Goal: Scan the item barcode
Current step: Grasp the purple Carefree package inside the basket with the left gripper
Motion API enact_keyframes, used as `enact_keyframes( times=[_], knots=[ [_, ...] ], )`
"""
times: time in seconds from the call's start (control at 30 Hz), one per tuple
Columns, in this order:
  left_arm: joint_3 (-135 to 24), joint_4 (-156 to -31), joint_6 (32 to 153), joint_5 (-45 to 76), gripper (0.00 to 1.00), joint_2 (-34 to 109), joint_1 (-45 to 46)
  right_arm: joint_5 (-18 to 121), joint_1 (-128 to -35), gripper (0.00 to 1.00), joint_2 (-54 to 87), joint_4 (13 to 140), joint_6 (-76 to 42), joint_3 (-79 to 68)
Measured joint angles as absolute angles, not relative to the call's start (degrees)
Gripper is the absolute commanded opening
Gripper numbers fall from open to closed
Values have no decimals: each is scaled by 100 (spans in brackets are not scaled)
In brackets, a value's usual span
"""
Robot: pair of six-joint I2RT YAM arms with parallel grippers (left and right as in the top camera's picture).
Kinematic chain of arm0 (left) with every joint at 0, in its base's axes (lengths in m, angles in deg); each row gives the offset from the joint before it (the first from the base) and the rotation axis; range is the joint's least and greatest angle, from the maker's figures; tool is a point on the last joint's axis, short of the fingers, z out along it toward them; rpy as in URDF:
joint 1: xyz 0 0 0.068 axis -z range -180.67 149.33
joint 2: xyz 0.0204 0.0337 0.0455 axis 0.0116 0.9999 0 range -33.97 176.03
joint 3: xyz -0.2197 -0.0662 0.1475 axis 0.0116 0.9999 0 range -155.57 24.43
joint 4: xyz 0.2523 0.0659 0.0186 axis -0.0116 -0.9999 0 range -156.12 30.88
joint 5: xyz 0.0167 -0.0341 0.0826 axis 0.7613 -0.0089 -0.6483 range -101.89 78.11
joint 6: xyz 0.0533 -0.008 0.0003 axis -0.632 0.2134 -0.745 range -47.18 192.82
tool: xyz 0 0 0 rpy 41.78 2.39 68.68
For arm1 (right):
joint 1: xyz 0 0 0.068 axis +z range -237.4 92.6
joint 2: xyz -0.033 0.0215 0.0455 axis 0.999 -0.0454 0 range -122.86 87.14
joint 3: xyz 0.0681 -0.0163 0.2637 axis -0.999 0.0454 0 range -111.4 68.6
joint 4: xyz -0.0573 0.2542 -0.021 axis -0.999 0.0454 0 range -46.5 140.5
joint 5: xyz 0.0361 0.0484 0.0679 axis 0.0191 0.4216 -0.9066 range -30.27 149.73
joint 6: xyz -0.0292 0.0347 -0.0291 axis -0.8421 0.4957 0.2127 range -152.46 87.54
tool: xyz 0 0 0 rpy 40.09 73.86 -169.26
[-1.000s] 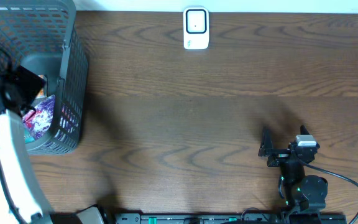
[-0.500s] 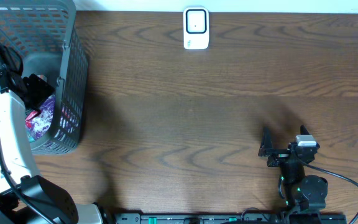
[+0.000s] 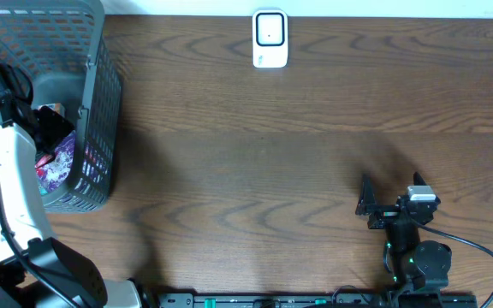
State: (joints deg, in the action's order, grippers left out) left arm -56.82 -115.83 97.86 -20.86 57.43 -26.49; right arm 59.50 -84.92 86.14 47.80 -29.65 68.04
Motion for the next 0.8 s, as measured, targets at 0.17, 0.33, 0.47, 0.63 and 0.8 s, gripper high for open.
enact_keyframes(
  times=[0.17, 0.33, 0.47, 0.63, 0.8],
  knots=[
    [-5680, -11574, 9786, -2112, 98, 6022, -2649, 5948, -8492, 99, 8616, 4780, -2965, 6804],
    [-5680, -11574, 9786, -2125, 98, 6473, -2649, 5948, -8492, 99, 8614, 4780, -2965, 6804],
    [-5669, -11705, 9827, -2119, 98, 6814, -2649, 5950, -8492, 99, 8614, 4780, -2965, 6804],
    [-5656, -11764, 9838, -1841, 98, 7006, -2649, 5948, -8492, 99, 8614, 4780, -2963, 6804],
    [-5656, -11705, 9805, -1655, 98, 7078, -2649, 5948, -8492, 99, 8614, 4780, -2963, 6804]
  ],
)
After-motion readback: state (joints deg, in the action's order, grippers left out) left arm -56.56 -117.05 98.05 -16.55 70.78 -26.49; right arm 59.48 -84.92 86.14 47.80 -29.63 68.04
